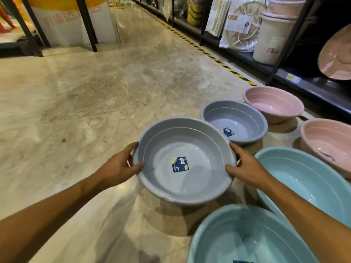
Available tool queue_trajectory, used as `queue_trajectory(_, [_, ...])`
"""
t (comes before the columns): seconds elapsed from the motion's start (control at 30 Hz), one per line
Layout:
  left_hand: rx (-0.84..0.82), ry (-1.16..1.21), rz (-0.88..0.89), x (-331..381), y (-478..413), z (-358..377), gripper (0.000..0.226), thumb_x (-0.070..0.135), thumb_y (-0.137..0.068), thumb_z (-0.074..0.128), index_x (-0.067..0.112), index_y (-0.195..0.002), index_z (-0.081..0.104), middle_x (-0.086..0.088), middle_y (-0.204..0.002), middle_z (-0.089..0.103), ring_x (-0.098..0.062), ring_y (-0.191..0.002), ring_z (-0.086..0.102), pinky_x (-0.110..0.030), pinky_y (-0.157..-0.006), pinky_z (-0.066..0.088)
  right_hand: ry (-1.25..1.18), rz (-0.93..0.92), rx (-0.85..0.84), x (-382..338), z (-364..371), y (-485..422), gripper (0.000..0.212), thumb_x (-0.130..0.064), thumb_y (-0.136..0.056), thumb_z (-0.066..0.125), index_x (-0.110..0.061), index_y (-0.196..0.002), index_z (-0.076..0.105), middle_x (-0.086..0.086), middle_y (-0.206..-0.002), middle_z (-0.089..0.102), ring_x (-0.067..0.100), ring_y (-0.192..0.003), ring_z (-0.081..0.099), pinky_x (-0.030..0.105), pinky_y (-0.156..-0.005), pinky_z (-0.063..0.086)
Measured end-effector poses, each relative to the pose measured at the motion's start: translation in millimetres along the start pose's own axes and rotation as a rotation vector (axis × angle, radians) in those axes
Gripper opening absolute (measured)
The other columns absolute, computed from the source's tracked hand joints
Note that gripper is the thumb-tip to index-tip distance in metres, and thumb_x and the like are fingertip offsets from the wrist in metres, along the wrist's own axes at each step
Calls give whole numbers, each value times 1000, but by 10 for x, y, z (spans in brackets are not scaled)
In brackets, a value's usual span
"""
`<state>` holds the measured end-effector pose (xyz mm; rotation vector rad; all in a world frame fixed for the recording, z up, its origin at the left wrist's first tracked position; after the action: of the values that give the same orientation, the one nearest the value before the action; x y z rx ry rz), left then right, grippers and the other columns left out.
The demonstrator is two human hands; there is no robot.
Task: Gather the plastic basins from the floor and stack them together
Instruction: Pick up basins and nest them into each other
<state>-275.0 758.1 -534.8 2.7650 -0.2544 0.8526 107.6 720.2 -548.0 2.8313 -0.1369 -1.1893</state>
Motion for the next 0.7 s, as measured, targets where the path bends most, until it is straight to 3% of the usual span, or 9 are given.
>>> queue_trajectory(0.17, [17, -1, 3, 28, 589, -49, 76, 52, -90, 61, 33, -154, 25, 10, -100, 62, -13, -82, 65, -23, -67, 49, 73, -43, -64, -91, -6, 478, 86, -33, -77, 74, -42, -152, 31, -3, -133, 56, 17, -109, 59, 42, -92, 55])
queue_trajectory(0.37, [32, 11, 122, 400, 950, -66, 70, 75, -75, 58, 52, -135, 30, 6, -86, 64, -12, -72, 64, -24, -62, 47, 200, -44, -1, -52, -434, 1018, 94, -51, -72, 67, -33, -155, 28, -1, -142, 52, 18, -118, 54, 40, -101, 47])
queue_trajectory(0.43, [32, 25, 166, 563, 975, -39, 65, 69, -75, 60, 55, -131, 29, 7, -80, 65, -13, -70, 64, -28, -62, 49, 227, -20, 30, 0, -625, 1244, 96, -57, -70, 65, -33, -155, 27, -3, -144, 50, 17, -119, 53, 41, -102, 47])
queue_trajectory(0.6, [-60, 32, 328, 1060, 1012, 332, 58, 63, -73, 62, 64, -121, 29, 17, -79, 66, -9, -65, 63, -35, -56, 51, 313, 71, 102, 277, -1003, 2042, 88, -47, -81, 71, -30, -155, 26, -6, -124, 52, 8, -96, 48, 24, -83, 37])
queue_trajectory(0.7, [-169, 26, 394, 1180, 1183, 749, 61, 70, -74, 62, 63, -123, 27, 16, -79, 64, -8, -65, 61, -38, -60, 51, 360, 184, 64, 525, -1039, 2582, 96, -58, -78, 66, -28, -157, 21, 2, -133, 50, 14, -111, 50, 30, -92, 43])
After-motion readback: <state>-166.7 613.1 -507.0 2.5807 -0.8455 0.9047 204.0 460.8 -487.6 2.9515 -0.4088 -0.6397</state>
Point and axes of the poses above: each hand's wrist, its own y-axis away from the middle knuckle, its own z-axis out of the palm, x = y × z, the point moved 6 cm from there along -y, towards the middle knuckle
